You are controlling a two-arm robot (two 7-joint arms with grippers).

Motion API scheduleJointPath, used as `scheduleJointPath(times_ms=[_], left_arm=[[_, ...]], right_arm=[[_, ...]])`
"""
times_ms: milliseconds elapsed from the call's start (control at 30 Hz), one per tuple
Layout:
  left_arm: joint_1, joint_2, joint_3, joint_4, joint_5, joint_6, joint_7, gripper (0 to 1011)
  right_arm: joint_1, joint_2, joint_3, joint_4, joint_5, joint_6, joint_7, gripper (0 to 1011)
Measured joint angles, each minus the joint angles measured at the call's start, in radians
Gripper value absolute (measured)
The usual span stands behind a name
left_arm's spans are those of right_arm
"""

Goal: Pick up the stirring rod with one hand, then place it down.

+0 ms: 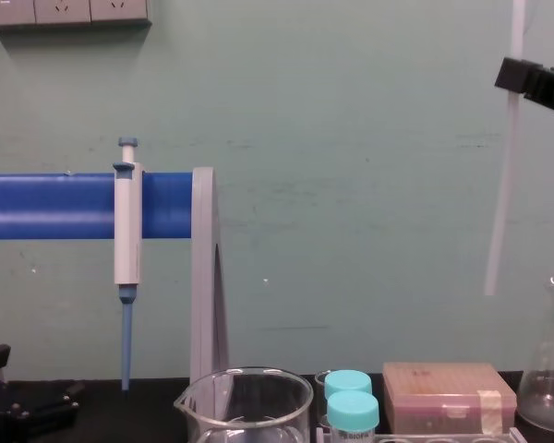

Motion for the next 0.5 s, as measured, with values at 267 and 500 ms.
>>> scheduleJointPath(times_ms=[267, 500], left_arm=[[0.000, 0.000, 0.000, 0.000, 0.000, 0.000, 0.000, 1000], [0.000, 0.000, 0.000, 0.000, 0.000, 0.000, 0.000, 1000]], right_arm=[[-0.023, 0.015, -0.019, 0.023, 0.024, 0.003, 0.043, 62], [-0.048, 0.032, -0.025, 0.042, 0.039, -0.003, 0.067, 62]])
